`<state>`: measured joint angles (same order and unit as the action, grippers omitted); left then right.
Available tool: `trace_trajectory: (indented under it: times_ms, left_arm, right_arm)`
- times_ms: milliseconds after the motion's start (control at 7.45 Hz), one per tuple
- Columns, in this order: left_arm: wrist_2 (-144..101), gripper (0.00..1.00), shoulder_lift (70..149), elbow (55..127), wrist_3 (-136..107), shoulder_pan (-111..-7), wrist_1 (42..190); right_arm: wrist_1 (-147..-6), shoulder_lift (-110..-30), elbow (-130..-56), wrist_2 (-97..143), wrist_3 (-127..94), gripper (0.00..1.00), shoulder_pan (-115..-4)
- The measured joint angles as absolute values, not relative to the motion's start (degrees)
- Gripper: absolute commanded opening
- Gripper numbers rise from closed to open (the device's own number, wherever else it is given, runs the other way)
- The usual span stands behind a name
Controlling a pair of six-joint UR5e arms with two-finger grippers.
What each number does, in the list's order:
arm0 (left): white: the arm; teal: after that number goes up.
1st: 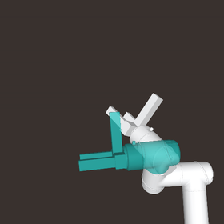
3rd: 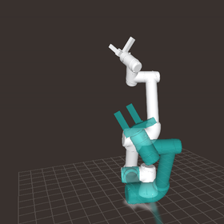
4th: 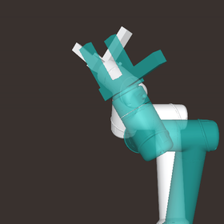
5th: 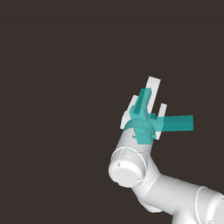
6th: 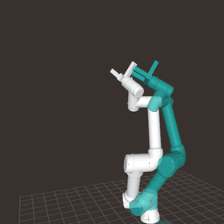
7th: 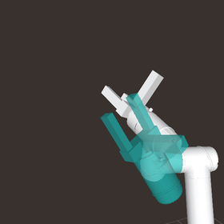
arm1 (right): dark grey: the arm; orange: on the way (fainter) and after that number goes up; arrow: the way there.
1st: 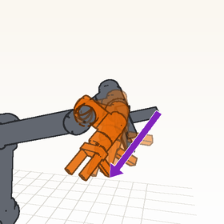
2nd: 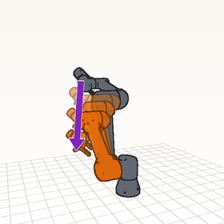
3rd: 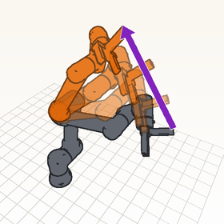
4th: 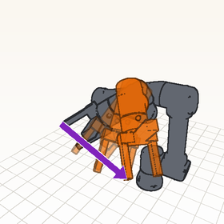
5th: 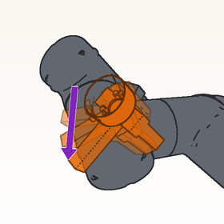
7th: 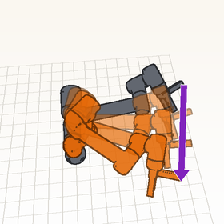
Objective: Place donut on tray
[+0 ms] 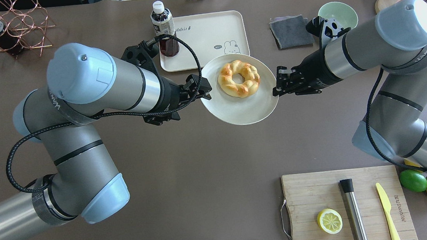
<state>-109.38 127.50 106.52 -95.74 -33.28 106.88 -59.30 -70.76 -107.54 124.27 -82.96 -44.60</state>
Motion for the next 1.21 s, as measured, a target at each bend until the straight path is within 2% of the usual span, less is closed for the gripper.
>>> trace_trajectory:
  times_ms: [805, 1207]
  left_arm:
    - [-109.5, 0.98, 126.1, 107.4, -95.7, -34.0, 106.6]
    - [-115.6, 0.98, 119.8, 111.8, -93.2, -40.1, 106.5]
  right_arm:
    - [-70.5, -70.0, -106.9, 116.1, -74.6, 0.0, -43.9]
    - [-72.4, -65.5, -101.2, 115.3, -72.5, 0.0, -46.8]
